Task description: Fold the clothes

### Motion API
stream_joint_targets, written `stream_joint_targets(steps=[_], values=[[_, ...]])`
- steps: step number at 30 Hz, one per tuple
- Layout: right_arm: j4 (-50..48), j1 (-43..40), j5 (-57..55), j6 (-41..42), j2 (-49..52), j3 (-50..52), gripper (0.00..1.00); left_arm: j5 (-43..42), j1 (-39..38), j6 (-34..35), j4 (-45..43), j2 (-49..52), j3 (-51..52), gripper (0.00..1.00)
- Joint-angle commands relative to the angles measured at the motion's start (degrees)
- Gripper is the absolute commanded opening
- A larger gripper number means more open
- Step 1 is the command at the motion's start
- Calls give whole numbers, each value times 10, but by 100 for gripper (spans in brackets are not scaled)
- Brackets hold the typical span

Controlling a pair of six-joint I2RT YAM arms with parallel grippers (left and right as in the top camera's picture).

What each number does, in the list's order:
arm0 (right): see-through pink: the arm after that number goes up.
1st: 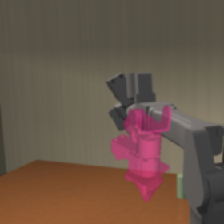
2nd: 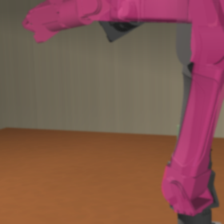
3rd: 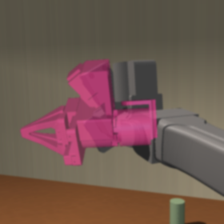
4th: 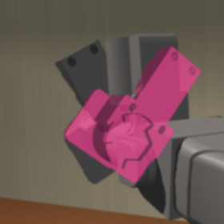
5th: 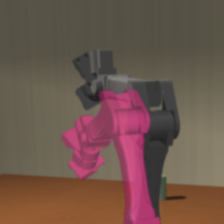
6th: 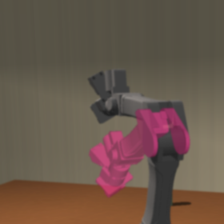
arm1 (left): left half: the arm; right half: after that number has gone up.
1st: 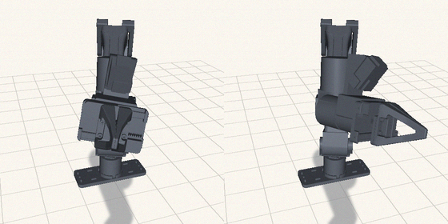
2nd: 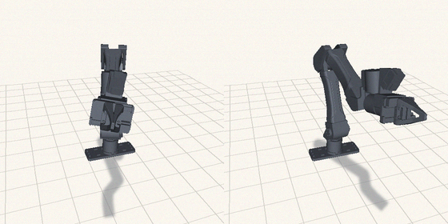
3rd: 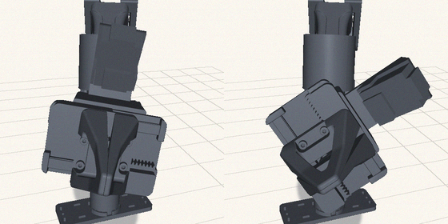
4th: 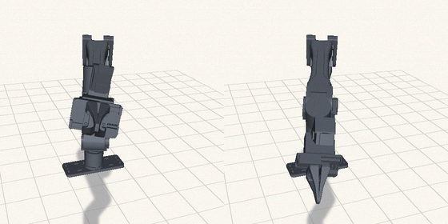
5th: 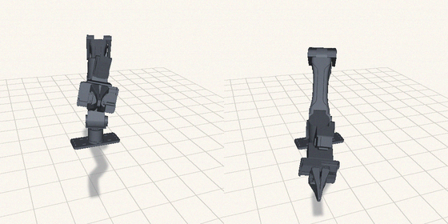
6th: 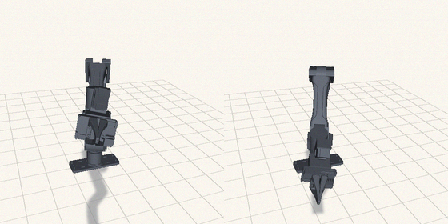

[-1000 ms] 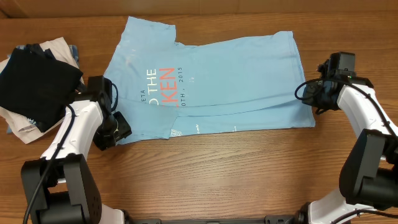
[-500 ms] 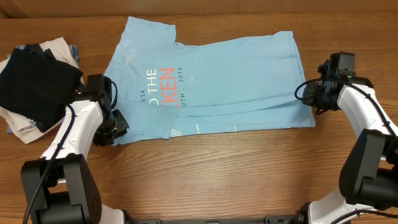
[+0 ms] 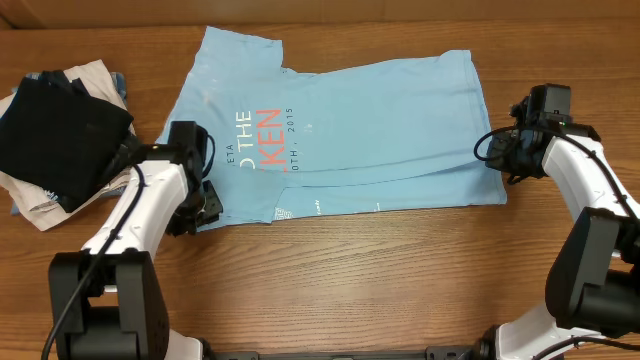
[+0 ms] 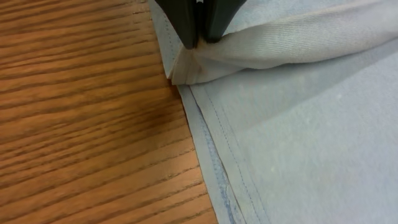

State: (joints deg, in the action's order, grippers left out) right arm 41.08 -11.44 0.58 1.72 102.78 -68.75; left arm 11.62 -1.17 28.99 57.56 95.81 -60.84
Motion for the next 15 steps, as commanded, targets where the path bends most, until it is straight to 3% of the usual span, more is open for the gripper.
stream_joint_targets(steps=[1, 15], values=[[-1, 0, -5, 4, -1, 1, 5, 49, -4, 19, -5, 5, 17, 37], [1, 0, -5, 3, -1, 1, 5, 73, -4, 28, -42, 5, 42, 34]])
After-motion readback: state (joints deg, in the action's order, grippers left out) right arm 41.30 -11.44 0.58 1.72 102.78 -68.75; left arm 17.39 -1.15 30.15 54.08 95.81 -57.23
